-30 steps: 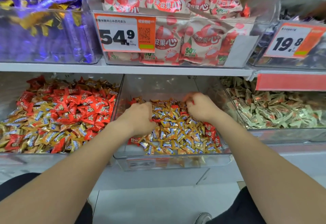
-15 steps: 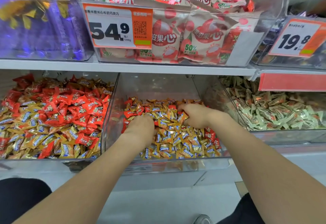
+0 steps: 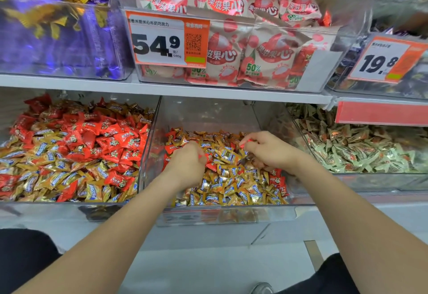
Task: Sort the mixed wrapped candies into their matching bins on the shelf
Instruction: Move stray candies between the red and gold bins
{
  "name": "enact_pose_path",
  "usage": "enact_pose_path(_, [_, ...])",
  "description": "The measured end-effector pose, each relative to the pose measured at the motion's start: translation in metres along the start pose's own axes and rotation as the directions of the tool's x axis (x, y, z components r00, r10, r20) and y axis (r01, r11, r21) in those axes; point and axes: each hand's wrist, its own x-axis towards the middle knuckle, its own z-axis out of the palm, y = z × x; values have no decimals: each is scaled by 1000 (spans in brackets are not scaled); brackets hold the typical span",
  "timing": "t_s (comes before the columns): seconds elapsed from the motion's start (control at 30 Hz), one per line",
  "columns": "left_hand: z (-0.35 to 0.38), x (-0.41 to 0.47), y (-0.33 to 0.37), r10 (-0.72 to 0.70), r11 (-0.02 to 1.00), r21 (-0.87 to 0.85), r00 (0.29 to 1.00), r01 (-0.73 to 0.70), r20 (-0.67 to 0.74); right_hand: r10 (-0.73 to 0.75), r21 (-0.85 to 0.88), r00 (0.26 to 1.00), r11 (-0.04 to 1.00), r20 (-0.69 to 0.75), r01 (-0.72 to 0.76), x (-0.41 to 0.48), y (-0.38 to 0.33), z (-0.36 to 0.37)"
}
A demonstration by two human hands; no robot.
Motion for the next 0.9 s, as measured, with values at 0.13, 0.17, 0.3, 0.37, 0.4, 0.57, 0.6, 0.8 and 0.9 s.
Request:
enact_pose_path(0.13, [-4, -5, 5, -74, 973, -215, 995, 86, 65, 17, 176, 1000, 984, -5, -16, -8, -8, 3])
enact_pose_path(0.17, [-4, -7, 6, -82, 964, -247, 993, 101, 87, 6, 200, 1000, 980, 1, -6, -10, -10, 4])
enact_pose_path(0.3, [-2, -6, 7, -113, 943, -301, 987, 143, 113, -19, -35, 1000, 999, 6, 20, -13, -12, 6])
enact_pose_path(0.37, [0, -4, 7, -122, 937, -319, 989, 144, 87, 16, -65, 1000, 998, 22, -15, -13, -12, 7])
enact_pose_path(0.4, [1, -4, 7, -130, 937, -322, 991, 137, 45, 26, -46, 1000, 999, 16, -25, -14, -12, 6])
enact_pose_path(0.57, [4, 1, 1, -163, 975, -186, 956, 119, -243, -10, 29, 990, 999, -140, 14, -7, -8, 0])
enact_pose_path(0.6, [5, 2, -1, -145, 984, -133, 958, 114, -247, -15, 4, 987, 1000, -160, 16, -7, -6, -1])
enact_pose_path(0.8, [10, 8, -1, 93, 978, 191, 996, -89, -14, -46, -100, 965, 995, -257, 20, 0, 3, -2])
enact_pose_path(0.9, [12, 14, -3, 115, 960, 250, 991, -129, 69, -79, -142, 943, 989, -323, 34, 3, 0, -4])
